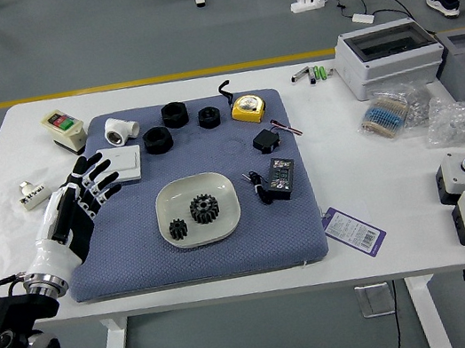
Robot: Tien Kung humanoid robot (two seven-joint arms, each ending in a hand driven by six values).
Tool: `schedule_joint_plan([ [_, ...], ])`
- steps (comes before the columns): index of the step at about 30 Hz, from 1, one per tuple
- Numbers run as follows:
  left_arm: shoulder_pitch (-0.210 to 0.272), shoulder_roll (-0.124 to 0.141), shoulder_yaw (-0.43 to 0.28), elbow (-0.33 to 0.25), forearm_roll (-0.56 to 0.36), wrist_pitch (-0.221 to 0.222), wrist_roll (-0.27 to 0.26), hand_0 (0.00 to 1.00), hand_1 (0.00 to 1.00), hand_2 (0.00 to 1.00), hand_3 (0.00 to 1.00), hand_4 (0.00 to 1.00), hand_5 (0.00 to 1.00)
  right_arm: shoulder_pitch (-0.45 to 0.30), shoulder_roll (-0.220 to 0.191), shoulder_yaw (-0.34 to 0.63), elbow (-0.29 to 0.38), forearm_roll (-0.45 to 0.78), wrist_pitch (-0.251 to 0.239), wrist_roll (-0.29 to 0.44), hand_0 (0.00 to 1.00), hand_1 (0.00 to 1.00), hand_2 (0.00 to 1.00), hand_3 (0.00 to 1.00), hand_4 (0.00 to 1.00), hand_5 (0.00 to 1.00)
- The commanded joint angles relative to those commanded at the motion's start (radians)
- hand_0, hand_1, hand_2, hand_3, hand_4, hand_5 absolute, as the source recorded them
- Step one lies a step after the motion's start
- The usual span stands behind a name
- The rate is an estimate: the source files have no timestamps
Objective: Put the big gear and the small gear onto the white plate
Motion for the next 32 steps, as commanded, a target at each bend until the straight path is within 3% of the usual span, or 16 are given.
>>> schedule_joint_plan([
  [6, 0.014, -0.016, 0.014, 0.004, -0.025, -0.007, -0.03, 0.79, 0.824, 0.881, 0.848, 0.828, 0.738, 0.0, 0.0, -0.001, 0.0, 0.0, 0.0, 0.0, 0.706, 0.731, 0.779, 0.61, 0.838, 0.694],
  [15, 0.026, -0.019, 0.03, -0.005, -0.027, -0.017, -0.038, 0.795, 0.827, 0.883, 0.85, 0.829, 0.738, -0.003, 0.001, -0.004, -0.001, 0.0, 0.0, -0.001, 0.706, 0.731, 0.779, 0.611, 0.839, 0.696],
  [23, 0.032, -0.022, 0.032, -0.012, 0.107, -0.026, -0.076, 0.801, 0.834, 0.883, 0.851, 0.829, 0.735, -0.007, 0.0, -0.008, -0.001, 0.001, -0.001, 0.001, 0.705, 0.731, 0.779, 0.611, 0.84, 0.695],
  [32, 0.037, -0.022, 0.037, -0.018, 0.192, -0.012, -0.101, 0.834, 0.868, 0.905, 0.855, 0.838, 0.744, -0.013, 0.001, -0.018, -0.001, 0.005, -0.001, 0.0, 0.706, 0.732, 0.778, 0.61, 0.84, 0.694],
])
